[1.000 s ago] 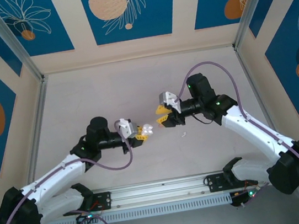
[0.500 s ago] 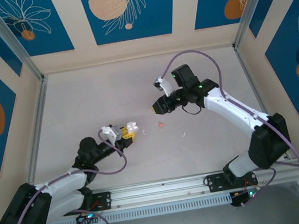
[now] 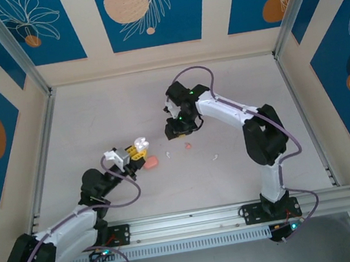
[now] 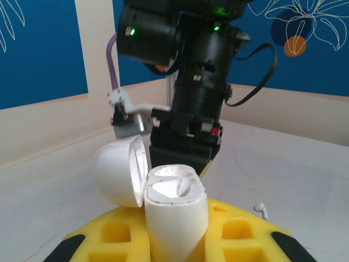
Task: Insert wireless bluetooth earbuds into charging case
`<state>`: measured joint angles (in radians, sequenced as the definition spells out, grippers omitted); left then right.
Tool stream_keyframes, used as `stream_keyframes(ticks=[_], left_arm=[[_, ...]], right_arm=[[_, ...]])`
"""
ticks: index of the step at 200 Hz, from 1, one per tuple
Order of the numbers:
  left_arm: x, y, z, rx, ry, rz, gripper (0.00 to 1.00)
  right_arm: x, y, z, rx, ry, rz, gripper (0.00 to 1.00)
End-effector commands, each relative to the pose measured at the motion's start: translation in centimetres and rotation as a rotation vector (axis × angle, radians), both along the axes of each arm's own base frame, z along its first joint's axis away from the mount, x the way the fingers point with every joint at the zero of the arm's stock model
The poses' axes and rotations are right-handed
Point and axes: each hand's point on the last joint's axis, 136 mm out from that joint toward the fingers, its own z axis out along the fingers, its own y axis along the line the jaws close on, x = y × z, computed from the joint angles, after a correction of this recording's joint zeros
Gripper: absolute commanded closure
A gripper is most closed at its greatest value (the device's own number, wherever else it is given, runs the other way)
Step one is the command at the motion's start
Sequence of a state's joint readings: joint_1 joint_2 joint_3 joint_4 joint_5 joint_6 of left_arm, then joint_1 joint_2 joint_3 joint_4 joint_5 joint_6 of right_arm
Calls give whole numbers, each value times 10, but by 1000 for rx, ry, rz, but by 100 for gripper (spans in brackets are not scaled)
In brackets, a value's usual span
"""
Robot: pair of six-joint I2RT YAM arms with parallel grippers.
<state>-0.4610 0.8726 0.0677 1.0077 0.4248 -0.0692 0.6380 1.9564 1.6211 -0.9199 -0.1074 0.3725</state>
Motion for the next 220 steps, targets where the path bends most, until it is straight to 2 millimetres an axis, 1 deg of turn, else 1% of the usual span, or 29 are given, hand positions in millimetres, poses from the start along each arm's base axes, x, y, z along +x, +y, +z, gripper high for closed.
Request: stream_keyframes(ticks=[1,48,61,95,128,162,220], left_arm=[[-2,5,-7,26,13,15,89],[-3,9,-9,49,14,35,89],[-3,9,-10,51,16,37,89],[-2,8,-12,55,25,32,89],[-2,8,-12,55,23,32,89],[-1,9,-13,62,29,38,89],[-1,9,-13,61,30,42,88]], right_arm=[[-9,0,-6,-59,76,-30,61],[-13,20,-33,-98,138,10,59],[-14,25,-38,-92,160,14,58],[-16,36,-49,-100,185,36,58],[-15,38,-61,-128,191,42,58],[-19,38,-72,-142,214,48,58],[-22,37,-86,-171,232,49,59]])
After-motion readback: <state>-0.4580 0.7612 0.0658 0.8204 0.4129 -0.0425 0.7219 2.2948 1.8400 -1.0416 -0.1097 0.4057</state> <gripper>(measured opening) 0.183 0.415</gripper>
